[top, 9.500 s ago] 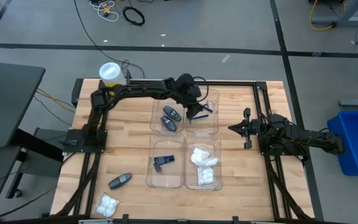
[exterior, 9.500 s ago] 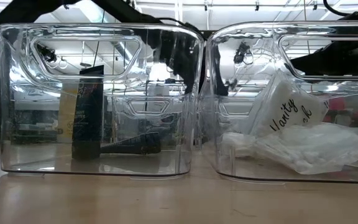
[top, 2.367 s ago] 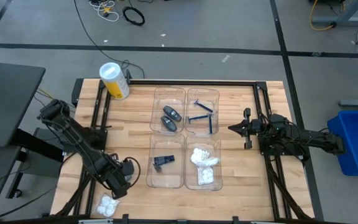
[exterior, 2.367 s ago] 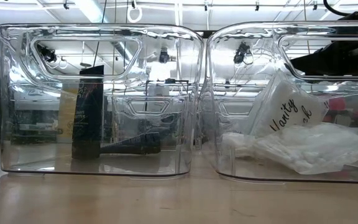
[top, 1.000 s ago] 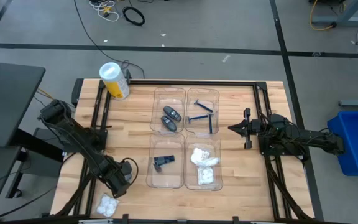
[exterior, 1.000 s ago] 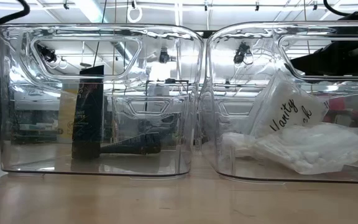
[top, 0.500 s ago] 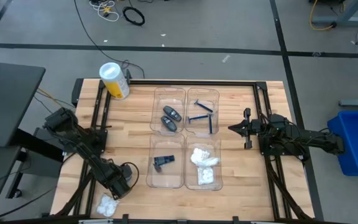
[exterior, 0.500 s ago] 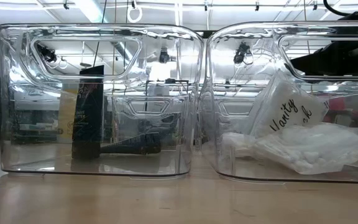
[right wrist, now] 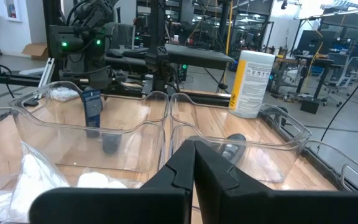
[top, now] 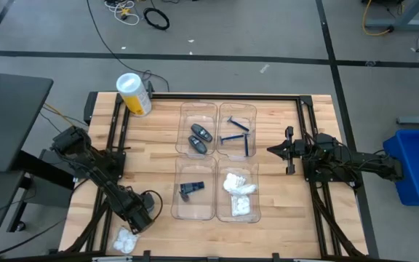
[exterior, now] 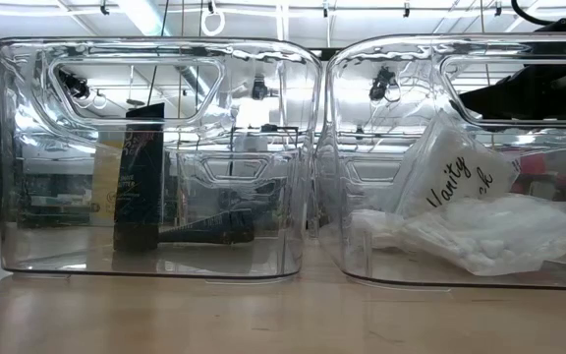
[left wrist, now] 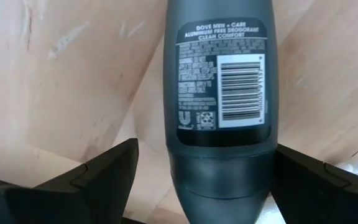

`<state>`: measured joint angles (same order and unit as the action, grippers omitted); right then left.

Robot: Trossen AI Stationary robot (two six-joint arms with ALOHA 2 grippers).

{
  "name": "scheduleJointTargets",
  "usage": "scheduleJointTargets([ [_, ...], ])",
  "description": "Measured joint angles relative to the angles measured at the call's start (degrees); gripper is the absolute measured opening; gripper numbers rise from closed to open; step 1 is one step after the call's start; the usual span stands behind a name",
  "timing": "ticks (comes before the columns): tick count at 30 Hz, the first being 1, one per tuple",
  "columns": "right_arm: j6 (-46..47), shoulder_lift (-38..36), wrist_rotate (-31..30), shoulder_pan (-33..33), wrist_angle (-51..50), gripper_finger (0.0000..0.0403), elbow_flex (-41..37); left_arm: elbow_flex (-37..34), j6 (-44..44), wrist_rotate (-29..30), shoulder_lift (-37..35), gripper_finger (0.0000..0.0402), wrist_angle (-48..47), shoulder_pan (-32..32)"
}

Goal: Pick & Place Travel size toiletries
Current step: Put the deodorant into the top left transparent bin

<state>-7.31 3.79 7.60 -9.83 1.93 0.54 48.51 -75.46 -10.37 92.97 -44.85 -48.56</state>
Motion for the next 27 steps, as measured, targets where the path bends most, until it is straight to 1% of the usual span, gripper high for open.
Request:
scheduleJointTargets([
  [5,0.0,0.0,0.0,0.0,0.0,0.0014,0.0,0.0,0.5,0.2,0.0,0.0331,0.1,0.0],
  [15,0.0,0.0,0.0,0.0,0.0,0.0014,0.0,0.0,1.4,3.1,0.0,0.0331,2.6,0.0],
  [21,0.0,0.0,0.0,0.0,0.0,0.0014,0.0,0.0,1.9,3.2,0.0,0.0331,2.6,0.0],
  [23,0.0,0.0,0.0,0.0,0.0,0.0014,0.0,0.0,1.9,3.2,0.0,0.0325,2.6,0.0],
  [27,0.0,0.0,0.0,0.0,0.0,0.0013,0.0,0.0,2.0,3.3,0.0,0.0296,2.6,0.0],
])
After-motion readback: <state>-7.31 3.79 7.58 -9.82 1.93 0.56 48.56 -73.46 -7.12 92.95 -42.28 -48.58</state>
